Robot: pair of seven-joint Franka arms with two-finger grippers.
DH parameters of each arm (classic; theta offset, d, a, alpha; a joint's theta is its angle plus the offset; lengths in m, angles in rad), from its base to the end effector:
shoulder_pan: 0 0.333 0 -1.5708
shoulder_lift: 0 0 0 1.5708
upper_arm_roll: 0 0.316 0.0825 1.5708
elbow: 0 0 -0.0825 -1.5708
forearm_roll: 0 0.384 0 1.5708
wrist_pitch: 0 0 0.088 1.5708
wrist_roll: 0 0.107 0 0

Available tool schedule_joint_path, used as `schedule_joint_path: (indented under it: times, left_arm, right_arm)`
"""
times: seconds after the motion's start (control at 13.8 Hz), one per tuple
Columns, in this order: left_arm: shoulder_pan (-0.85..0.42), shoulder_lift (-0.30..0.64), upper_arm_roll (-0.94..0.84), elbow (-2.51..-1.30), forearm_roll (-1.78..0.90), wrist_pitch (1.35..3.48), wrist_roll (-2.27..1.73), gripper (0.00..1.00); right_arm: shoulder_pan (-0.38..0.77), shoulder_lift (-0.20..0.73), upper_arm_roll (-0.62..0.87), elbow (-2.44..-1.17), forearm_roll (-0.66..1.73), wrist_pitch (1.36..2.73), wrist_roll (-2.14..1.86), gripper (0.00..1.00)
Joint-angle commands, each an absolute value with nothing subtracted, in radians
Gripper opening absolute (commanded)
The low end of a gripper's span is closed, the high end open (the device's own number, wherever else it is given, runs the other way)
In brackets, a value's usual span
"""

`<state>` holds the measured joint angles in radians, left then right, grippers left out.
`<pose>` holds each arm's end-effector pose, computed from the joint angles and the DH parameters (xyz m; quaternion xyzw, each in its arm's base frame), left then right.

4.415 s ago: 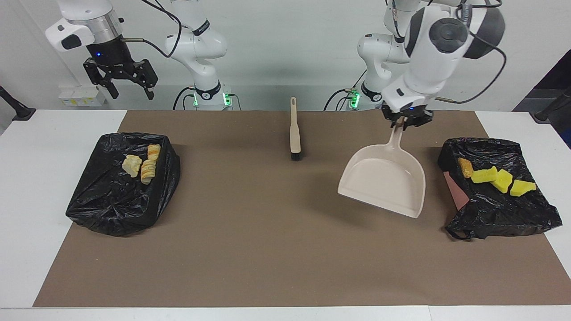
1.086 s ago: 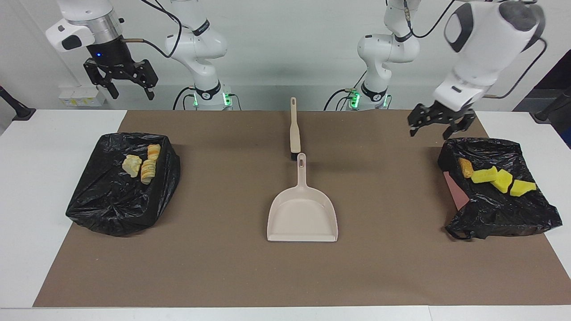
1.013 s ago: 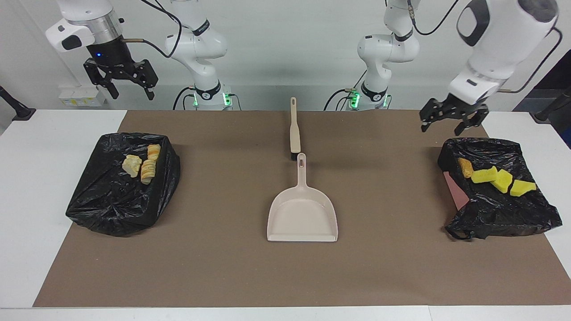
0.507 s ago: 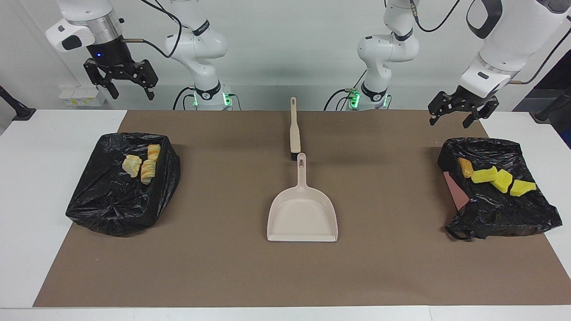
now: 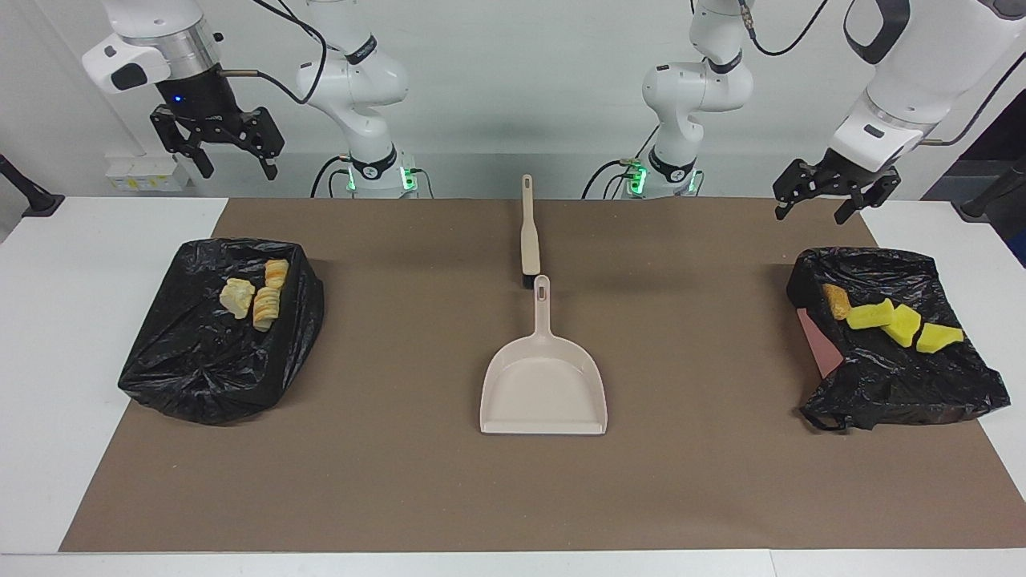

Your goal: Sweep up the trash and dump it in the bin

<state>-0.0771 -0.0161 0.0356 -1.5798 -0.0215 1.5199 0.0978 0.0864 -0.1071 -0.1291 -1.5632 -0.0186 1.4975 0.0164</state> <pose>0.5435 -0.0248 0.6248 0.9973 -0.0699 -0.0216 0.0116 0.5122 -0.0284 0.6782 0.9993 -0.0302 0.0202 0.0026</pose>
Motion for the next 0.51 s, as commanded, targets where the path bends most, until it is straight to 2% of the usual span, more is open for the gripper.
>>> schedule_joint_path:
  times: [0.0,0.43]
  left_arm:
    - [-0.075,-0.017,0.031,-1.562,-0.005,1.500,0.090,1.00]
    - [-0.078,-0.017,0.031,-1.548,0.000,1.474,0.091,1.00]
  right_arm:
    - [0.084,-0.115,-0.129,-1.575,0.002,1.505,0.009,1.00]
    - [0.084,-0.117,-0.129,-1.575,0.000,1.500,0.011,1.00]
